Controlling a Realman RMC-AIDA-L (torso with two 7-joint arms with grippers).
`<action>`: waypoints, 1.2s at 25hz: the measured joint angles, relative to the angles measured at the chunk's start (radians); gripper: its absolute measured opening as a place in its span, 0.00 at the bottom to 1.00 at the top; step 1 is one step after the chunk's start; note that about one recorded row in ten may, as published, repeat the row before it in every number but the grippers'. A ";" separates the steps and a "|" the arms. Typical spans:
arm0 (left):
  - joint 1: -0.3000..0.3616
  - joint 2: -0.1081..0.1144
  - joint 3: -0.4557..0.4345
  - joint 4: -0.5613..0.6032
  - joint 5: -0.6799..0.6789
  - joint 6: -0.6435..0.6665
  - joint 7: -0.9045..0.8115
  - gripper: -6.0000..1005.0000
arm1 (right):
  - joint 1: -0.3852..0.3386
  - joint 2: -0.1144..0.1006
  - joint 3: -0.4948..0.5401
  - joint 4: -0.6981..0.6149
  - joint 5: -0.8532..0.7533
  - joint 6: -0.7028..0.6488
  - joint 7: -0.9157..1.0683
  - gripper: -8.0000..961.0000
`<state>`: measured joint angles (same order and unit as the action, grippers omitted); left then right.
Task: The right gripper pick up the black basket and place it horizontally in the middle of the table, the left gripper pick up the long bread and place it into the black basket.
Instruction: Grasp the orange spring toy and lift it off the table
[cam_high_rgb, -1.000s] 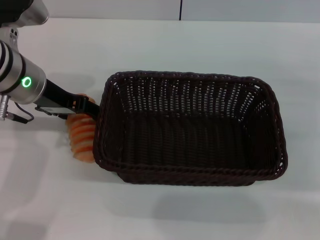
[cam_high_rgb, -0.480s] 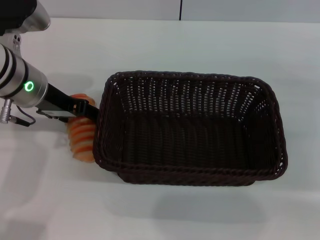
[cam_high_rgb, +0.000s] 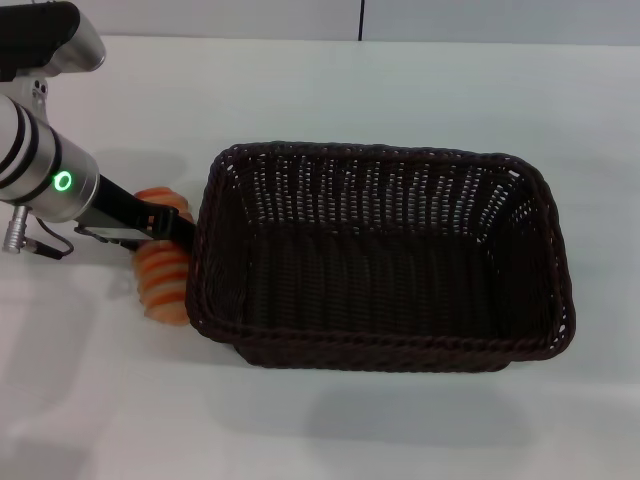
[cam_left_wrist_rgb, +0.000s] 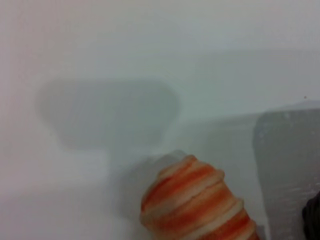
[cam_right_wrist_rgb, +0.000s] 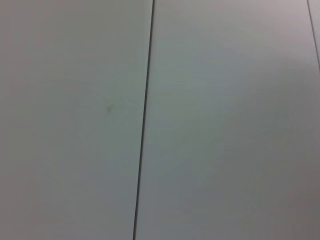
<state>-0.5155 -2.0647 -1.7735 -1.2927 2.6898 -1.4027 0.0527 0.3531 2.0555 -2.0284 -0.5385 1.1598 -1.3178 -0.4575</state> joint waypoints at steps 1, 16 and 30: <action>0.000 0.000 0.000 0.003 0.001 0.002 0.000 0.83 | 0.000 0.000 0.001 0.000 0.000 0.000 0.003 0.65; 0.000 0.000 0.016 0.028 0.006 0.019 0.001 0.62 | -0.003 0.000 0.002 0.000 -0.002 -0.002 0.011 0.65; -0.001 0.000 0.054 0.017 0.044 0.028 -0.007 0.55 | -0.002 0.000 0.002 0.000 -0.002 -0.005 0.013 0.65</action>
<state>-0.5169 -2.0645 -1.7193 -1.2761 2.7338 -1.3752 0.0454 0.3509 2.0554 -2.0263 -0.5383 1.1580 -1.3230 -0.4448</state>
